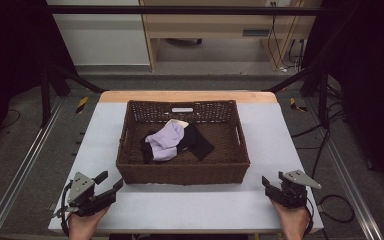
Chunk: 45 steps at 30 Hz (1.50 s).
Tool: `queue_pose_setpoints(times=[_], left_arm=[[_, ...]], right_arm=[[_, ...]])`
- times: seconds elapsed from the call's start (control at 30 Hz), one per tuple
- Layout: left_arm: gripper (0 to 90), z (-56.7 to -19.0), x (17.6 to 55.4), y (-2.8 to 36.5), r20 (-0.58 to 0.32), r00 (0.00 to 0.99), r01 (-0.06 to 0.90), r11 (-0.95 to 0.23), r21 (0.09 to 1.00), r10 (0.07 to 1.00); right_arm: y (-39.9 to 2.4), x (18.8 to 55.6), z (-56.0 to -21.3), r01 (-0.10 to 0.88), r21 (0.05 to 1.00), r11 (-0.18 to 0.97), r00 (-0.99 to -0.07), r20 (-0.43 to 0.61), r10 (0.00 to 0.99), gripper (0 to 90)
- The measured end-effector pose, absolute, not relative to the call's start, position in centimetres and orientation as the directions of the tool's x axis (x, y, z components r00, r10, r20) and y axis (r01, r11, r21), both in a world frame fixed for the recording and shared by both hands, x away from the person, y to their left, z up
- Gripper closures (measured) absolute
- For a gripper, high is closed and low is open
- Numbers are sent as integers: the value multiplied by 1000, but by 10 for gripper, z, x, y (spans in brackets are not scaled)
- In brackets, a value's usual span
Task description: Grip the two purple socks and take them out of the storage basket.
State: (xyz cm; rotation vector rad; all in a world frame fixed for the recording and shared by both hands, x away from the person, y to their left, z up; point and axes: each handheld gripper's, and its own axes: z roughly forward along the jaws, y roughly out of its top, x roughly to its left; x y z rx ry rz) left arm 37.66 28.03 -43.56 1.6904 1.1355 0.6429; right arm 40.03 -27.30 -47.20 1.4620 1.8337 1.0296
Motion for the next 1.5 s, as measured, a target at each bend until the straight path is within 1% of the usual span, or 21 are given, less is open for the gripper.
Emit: queue_pose_setpoints(times=[0.1,0.33,0.43,0.47,0.7,0.83,0.93,1.07,1.1,1.4,1.5], left_arm=[[360,-431,375,284,-112,423,390,-69,918,899],[344,-421,374,289,-105,422,362,-61,930,901],[337,-413,376,291,-122,415,360,-40,932,902],[337,-406,377,292,-127,413,349,-28,937,902],[330,-385,384,289,-121,420,317,-21,948,900],[330,-373,394,283,-115,429,294,-18,956,896],[331,-367,403,279,-119,436,294,-16,956,892],[332,-359,419,272,-140,445,334,-19,942,884],[331,-355,427,266,-130,447,340,-34,940,885],[329,-338,452,240,-80,462,322,-83,943,883],[351,-332,463,232,-66,469,321,-100,942,881]], right_arm=[[-271,400,-472,528,841,116,-251,24,968,360],[-268,397,-470,515,850,110,-244,23,969,344],[-268,397,-470,521,847,102,-237,29,971,337],[-269,397,-471,522,849,89,-239,46,970,334],[-269,398,-470,518,852,80,-236,53,970,331],[-269,399,-470,510,856,85,-239,46,970,330],[-268,400,-469,501,862,78,-240,52,969,328],[-268,400,-468,497,864,76,-245,56,968,325],[-268,400,-468,492,867,81,-244,48,969,324],[-267,400,-468,490,868,83,-237,42,971,332],[-266,401,-469,496,864,88,-241,40,970,339]])
